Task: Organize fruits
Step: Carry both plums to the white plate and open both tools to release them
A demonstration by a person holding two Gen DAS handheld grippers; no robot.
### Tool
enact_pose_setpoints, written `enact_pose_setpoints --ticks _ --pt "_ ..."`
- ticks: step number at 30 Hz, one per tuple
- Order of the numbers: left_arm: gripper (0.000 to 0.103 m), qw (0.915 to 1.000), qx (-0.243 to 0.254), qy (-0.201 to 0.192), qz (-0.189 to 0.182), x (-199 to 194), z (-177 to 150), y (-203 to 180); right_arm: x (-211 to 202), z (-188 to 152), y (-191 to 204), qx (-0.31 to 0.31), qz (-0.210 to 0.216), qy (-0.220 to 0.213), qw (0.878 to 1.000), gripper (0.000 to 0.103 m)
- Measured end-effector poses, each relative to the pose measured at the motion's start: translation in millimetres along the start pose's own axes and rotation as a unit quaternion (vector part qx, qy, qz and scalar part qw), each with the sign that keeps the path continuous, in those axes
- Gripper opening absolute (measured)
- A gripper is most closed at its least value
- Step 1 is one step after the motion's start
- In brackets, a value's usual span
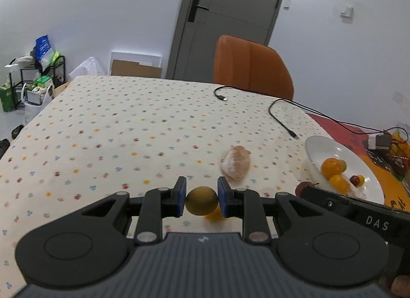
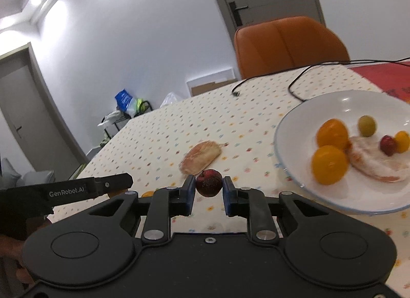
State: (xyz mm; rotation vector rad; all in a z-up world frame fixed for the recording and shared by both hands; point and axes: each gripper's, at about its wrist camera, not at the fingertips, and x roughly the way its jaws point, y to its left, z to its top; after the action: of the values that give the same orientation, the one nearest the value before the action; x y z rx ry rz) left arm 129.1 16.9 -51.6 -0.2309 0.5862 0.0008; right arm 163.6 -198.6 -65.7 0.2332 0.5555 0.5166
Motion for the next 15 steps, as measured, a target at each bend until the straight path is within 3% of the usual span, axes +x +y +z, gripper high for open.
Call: enact_pose_setpoints --ticks 15 --pt "0.025 0.9987 0.039 -0.011 -0.031 -3.9 4.2 -52.7 -42.6 6.0 -27.0 0.010 -0.020 -0.044 0.999 0.021"
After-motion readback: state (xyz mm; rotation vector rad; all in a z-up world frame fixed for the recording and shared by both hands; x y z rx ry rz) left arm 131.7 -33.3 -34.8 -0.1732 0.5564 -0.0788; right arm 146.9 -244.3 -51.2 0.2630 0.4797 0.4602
